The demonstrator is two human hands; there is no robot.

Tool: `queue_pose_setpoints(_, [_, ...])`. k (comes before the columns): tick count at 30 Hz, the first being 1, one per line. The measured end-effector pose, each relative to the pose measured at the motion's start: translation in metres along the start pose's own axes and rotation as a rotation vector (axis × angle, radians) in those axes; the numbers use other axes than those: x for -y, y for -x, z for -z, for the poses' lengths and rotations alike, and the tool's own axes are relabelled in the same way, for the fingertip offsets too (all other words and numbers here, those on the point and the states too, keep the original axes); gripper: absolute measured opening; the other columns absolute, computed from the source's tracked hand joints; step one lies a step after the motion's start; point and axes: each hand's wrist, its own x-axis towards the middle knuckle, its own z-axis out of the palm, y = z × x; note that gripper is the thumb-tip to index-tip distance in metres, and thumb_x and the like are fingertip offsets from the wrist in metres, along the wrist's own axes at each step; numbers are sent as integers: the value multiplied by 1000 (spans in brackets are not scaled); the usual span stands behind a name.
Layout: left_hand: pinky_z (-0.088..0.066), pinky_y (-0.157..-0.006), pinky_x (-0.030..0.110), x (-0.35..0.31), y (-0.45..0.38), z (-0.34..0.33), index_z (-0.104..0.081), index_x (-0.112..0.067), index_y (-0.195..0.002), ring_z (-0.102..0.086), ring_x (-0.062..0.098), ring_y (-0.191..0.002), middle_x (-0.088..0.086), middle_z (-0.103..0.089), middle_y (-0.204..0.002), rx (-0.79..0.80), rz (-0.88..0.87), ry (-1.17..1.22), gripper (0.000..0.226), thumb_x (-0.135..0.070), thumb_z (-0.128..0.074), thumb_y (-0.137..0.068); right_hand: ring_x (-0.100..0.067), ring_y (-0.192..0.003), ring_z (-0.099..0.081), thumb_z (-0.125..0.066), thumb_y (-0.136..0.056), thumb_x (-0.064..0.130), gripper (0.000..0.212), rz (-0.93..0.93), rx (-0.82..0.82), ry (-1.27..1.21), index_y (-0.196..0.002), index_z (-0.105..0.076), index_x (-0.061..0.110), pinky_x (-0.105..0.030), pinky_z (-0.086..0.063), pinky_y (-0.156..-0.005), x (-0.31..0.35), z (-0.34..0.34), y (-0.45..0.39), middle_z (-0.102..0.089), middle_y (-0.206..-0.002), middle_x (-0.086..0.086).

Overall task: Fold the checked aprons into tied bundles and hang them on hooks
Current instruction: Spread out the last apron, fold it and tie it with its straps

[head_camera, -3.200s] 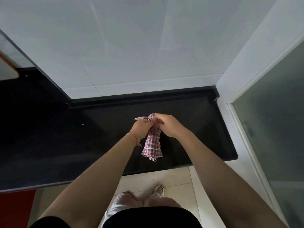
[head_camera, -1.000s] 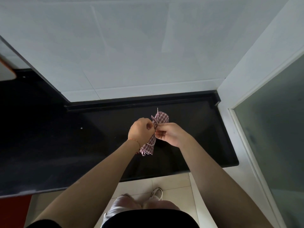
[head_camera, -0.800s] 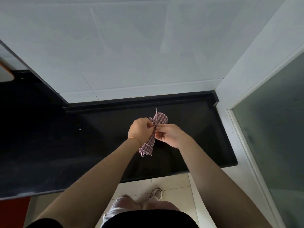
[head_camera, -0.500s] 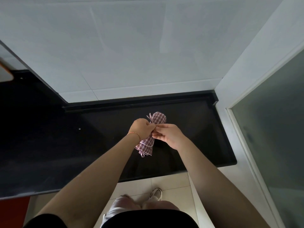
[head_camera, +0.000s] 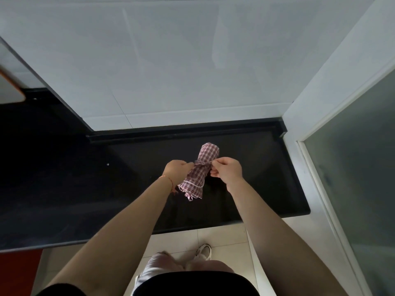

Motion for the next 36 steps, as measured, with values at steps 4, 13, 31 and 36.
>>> queue_pose_setpoints(4, [-40, -58, 23, 18, -1, -1, -56, -17, -72, -46, 10, -60, -1, -52, -69, -78, 3, 55, 35, -35, -51, -102, -17, -84, -71, -61, -97, 7, 11, -28, -75, -18, -103, -69, 9, -28, -61, -72, -5, -6, -5, -71, -91, -7])
queue_pose_setpoints(13, [-50, -80, 31, -4, 14, 12, -62, -8, -83, -56, 17, -75, 6, -62, -84, 25, 56, 110, 34, -38, -56, -98, -18, -98, -68, -53, -101, 11, 13, 92, 99, 24, -100, -66, 15, -37, -59, -88, 28, -1, 7, -69, -106, -6])
queue_pose_setpoints(31, [-58, -78, 31, -234, 201, 159, -65, -15, -119, -71, 18, -100, 1, -74, -112, 32, -912, 716, 36, -20, -74, -85, -12, -85, -67, -62, -95, 7, 14, 931, 209, -131, -103, -73, 12, -26, -54, -74, 341, 147, 189, -72, -90, -1])
queue_pose_setpoints(36, [-60, -79, 34, -280, 236, 158, -63, -17, -122, -71, 20, -103, -1, -74, -114, -26, -1028, 726, 42, -18, -78, -83, -20, -92, -70, -67, -88, 4, 21, 1007, 78, -172, -105, -74, 14, -35, -54, -86, 369, 176, 218, -75, -98, -4])
